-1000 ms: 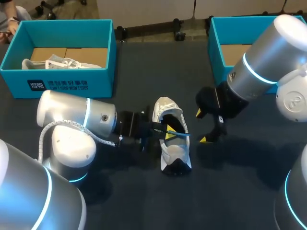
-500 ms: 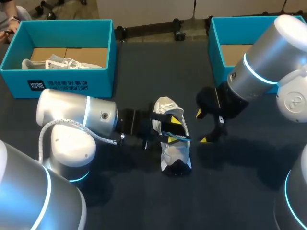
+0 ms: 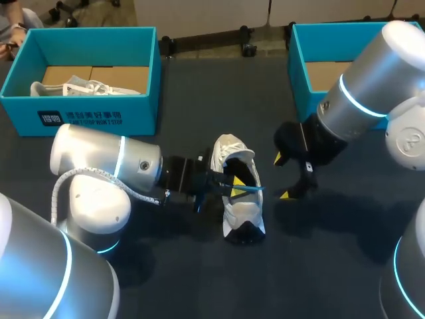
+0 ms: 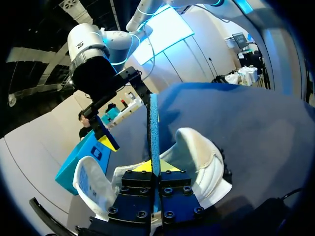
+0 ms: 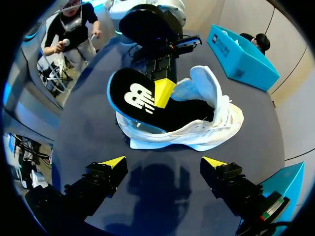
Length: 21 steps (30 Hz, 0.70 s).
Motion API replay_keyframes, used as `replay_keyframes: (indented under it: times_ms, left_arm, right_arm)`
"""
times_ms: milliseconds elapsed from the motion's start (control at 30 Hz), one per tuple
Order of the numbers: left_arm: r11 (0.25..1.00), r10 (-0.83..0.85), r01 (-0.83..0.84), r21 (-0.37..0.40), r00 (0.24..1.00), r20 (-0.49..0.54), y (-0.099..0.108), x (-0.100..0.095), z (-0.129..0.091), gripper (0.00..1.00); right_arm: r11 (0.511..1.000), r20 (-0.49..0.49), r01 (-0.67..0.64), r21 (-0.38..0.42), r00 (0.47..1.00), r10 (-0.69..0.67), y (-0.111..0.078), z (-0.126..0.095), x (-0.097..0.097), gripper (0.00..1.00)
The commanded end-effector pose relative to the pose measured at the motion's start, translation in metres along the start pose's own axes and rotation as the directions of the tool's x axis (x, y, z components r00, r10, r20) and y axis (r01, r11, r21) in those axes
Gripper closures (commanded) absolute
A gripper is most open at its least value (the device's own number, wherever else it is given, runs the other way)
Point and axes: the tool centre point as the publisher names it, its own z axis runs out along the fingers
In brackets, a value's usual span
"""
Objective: Take the shoe out of the shoebox, open the shoe tongue, remove and reinsert the insole, then place the shoe into the shoebox
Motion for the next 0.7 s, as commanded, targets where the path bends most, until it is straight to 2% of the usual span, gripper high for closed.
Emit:
replay_keyframes:
  times_ms: [33, 267, 400, 433, 467, 500, 567, 633, 700]
  left_arm:
    - [0.999, 0.038, -0.038, -0.012, 0.999, 0.008, 0.007, -0.003, 0.009, 1.00]
    - [0.995, 0.094, -0.093, -0.039, 0.995, 0.023, 0.017, -0.007, 0.010, 1.00]
    - [0.996, 0.079, -0.078, -0.037, 0.996, 0.030, 0.014, -0.007, 0.007, 1.00]
    - [0.997, 0.077, -0.076, -0.031, 0.996, 0.037, 0.011, -0.007, 0.006, 0.87]
    - [0.997, 0.072, -0.071, -0.021, 0.997, 0.040, 0.008, -0.007, 0.004, 0.51]
    - [0.998, 0.067, -0.067, -0.016, 0.997, 0.044, 0.005, -0.008, 0.004, 0.40]
    - [0.998, 0.065, -0.064, -0.008, 0.997, 0.043, -0.001, -0.008, 0.001, 0.41]
    - [0.998, 0.063, -0.062, -0.003, 0.997, 0.043, -0.005, -0.009, 0.000, 0.50]
    - [0.998, 0.060, -0.060, 0.000, 0.997, 0.041, -0.009, -0.009, -0.002, 0.55]
  right_arm:
    - [1.000, 0.004, 0.002, -0.001, 1.000, -0.002, -0.001, -0.002, 0.002, 0.00]
    - [1.000, 0.007, 0.006, -0.002, 1.000, -0.006, 0.001, -0.002, 0.002, 0.00]
    - [1.000, 0.006, 0.007, -0.001, 1.000, -0.007, 0.001, -0.003, 0.003, 0.00]
    - [1.000, 0.007, 0.007, -0.001, 1.000, -0.007, 0.001, -0.003, 0.004, 0.00]
    - [1.000, 0.008, 0.006, -0.002, 1.000, -0.006, 0.001, -0.003, 0.005, 0.00]
    - [1.000, 0.008, 0.006, -0.001, 1.000, -0.006, 0.001, -0.003, 0.005, 0.00]
    - [1.000, 0.008, 0.005, -0.001, 1.000, -0.005, 0.000, -0.003, 0.005, 0.00]
    - [1.000, 0.009, 0.005, -0.001, 1.000, -0.005, 0.001, -0.004, 0.006, 0.00]
    - [1.000, 0.010, 0.006, -0.001, 1.000, -0.006, 0.001, -0.004, 0.006, 0.00]
